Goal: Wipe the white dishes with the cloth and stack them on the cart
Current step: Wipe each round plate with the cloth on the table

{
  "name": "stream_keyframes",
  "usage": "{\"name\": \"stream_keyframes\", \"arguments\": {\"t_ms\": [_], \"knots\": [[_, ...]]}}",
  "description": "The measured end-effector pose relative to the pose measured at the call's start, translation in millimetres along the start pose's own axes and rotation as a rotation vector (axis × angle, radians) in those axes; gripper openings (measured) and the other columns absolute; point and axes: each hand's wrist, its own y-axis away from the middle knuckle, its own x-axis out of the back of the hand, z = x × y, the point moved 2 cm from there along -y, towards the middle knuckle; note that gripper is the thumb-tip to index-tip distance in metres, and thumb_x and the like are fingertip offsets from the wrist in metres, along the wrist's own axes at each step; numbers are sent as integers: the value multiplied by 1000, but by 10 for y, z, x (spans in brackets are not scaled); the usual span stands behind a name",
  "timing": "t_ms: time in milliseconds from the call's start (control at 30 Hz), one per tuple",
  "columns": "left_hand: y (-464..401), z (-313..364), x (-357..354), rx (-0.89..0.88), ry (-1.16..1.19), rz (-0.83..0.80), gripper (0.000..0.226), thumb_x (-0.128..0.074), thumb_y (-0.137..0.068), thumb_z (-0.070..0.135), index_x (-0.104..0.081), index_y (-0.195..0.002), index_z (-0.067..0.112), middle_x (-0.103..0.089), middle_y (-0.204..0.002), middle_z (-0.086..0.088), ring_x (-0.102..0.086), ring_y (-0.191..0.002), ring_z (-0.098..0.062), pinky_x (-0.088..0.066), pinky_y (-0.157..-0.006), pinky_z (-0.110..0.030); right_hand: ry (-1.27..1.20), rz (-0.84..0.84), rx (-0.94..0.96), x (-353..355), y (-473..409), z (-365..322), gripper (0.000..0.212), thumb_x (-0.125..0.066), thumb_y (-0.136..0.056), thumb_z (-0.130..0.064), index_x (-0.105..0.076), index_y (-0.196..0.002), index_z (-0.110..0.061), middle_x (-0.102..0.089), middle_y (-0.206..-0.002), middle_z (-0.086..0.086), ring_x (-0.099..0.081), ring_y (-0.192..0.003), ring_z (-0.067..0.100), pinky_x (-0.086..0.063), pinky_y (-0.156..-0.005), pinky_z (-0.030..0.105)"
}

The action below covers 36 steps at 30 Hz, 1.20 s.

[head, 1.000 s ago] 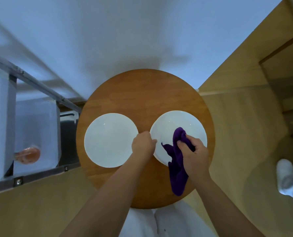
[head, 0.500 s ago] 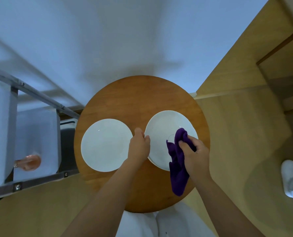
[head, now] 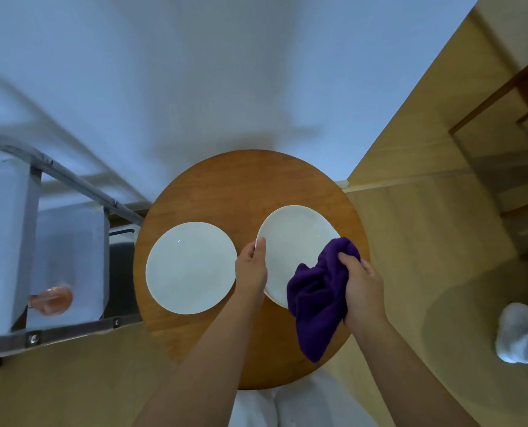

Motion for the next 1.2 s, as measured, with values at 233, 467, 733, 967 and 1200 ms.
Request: {"name": "stream_keyframes", "arguments": {"t_ms": [233,467,733,967,1200], "knots": [[311,335,425,-103,117,41,44,-35,-97,56,-57,-121,26,-66,-112,-3,-63,-95,-20,-52,-45,-17,221,95,204,-260,173,-325,39,-53,-89,-41,-47,-124,-25,-59,-114,3,-59,-97,24,-52,-83,42],[698,736,897,-115,324,40,32,-46,-88,63,-61,-102,38,-72,-94,6,-67,-90,-19,-56,-56,-27,1027,112,817,-846,645,-600,64,-54,-91,-41,-28,-144,-14,-46,-139,5,-43,-125,26,-36,-101,42],[978,1078,1399,-198,397,-12,38,-52,-86,62,-66,-95,27,-75,-91,-3,-68,-94,-27,-57,-84,-44,743,-11,1052,-1391,1053,-788,52,-54,-90,-37,-46,-134,-11,-42,-132,12,-38,-121,26,-33,-103,37],[1070,1181,1627,-306,417,-42,38,-49,-93,53,-66,-104,21,-70,-111,-11,-67,-98,-23,-54,-86,-40,717,-232,1215,-1978,1614,-783,49,-42,-96,-30,-39,-140,-11,-33,-146,11,-28,-134,26,-22,-113,39],[1066,1367,1969,-332,568,-64,51,-52,-91,54,-72,-100,7,-75,-94,-13,-73,-86,-24,-57,-68,-30,704,-696,1385,-1982,2010,-579,49,-37,-89,-23,-47,-135,-11,-42,-142,3,-32,-133,14,-21,-115,32]]}}
